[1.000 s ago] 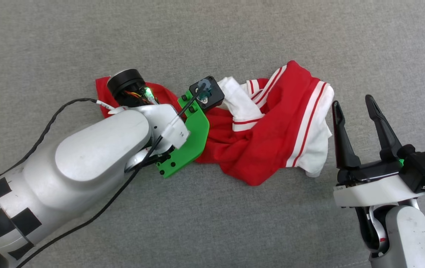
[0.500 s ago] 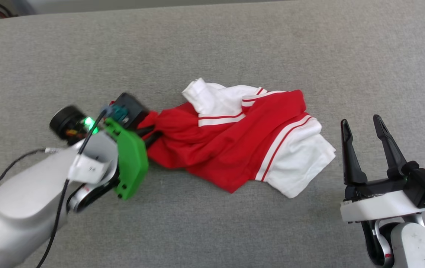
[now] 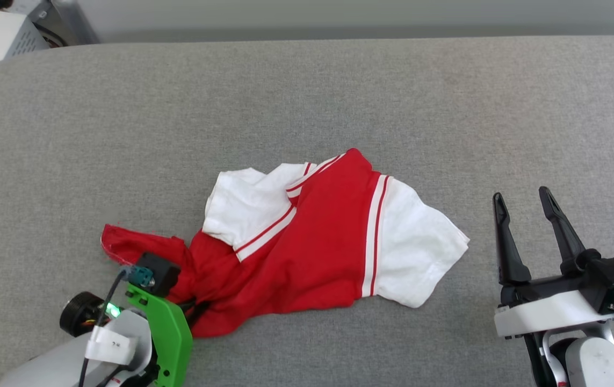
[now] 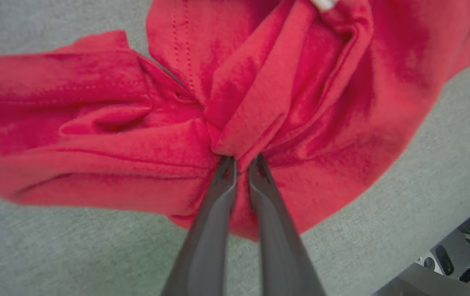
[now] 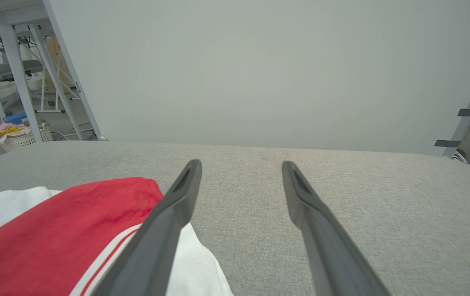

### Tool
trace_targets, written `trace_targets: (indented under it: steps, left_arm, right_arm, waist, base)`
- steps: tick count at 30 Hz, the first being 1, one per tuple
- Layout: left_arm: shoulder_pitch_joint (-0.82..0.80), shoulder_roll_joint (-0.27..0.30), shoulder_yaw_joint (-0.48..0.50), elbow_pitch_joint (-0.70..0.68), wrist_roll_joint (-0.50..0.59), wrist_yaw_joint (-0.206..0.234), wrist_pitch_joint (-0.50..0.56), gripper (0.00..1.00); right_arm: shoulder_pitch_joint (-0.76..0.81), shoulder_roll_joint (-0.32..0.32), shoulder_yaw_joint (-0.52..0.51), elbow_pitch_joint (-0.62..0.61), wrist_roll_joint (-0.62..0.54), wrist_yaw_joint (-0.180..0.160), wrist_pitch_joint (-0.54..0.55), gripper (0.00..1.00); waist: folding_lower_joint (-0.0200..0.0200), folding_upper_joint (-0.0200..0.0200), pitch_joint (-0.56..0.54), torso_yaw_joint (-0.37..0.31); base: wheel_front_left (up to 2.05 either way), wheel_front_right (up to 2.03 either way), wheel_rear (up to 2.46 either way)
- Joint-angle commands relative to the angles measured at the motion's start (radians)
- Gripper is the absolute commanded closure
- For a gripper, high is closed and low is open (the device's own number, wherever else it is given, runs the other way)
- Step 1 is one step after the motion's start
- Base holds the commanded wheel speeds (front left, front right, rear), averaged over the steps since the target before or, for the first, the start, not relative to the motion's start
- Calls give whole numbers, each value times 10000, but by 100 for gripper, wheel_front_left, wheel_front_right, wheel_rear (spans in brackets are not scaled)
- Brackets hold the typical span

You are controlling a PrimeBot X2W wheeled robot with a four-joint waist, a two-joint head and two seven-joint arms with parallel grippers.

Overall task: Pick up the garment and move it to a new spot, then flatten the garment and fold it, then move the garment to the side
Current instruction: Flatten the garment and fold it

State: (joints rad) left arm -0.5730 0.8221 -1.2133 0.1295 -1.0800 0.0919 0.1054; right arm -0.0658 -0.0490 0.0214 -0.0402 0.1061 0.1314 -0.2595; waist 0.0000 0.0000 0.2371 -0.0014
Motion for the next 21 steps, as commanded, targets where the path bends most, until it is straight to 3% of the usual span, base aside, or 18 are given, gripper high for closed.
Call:
trace_targets:
  steps: [1,6,7,8,9,16,21]
  left_arm:
    - [243,-181,-143,255,109,-6,35,100]
    - [499,-999,-174,823,-35,-106,-277,100]
    - [510,-1114,-182,951,15,-91,-365,95]
    - [489,-1189,-174,1063,124,-22,-508,61]
    - [454,-1280,-107,1193,289,127,-808,0]
    - [513,-1609,724,1627,1067,1392,-3168,0]
    - [813,-1774,1718,1352,1996,2414,-3654,0]
  right_arm:
    - [162,-12,-52,39,-61,-7,-23,0]
    - [321,-12,-230,43,19,-7,-23,0]
    - [355,-12,-276,22,15,-7,-23,0]
    - [377,-12,-312,4,6,-7,-23,0]
    - [400,-12,-365,-19,12,-7,-23,0]
    - [336,-12,-867,-295,121,-7,-23,0]
    - [31,-254,-1139,-692,-206,-7,-23,0]
  waist:
    - [0,0,-178,104]
    - [0,0,-506,237]
    - [0,0,-580,265]
    - [0,0,-641,287]
    - [0,0,-706,315]
    - [0,0,-1116,527]
    - [0,0,-1283,715]
  base:
    - [0,0,0]
    - [0,0,0]
    - [0,0,0]
    - [0,0,0]
    - [0,0,0]
    - [0,0,0]
    - [0,0,0]
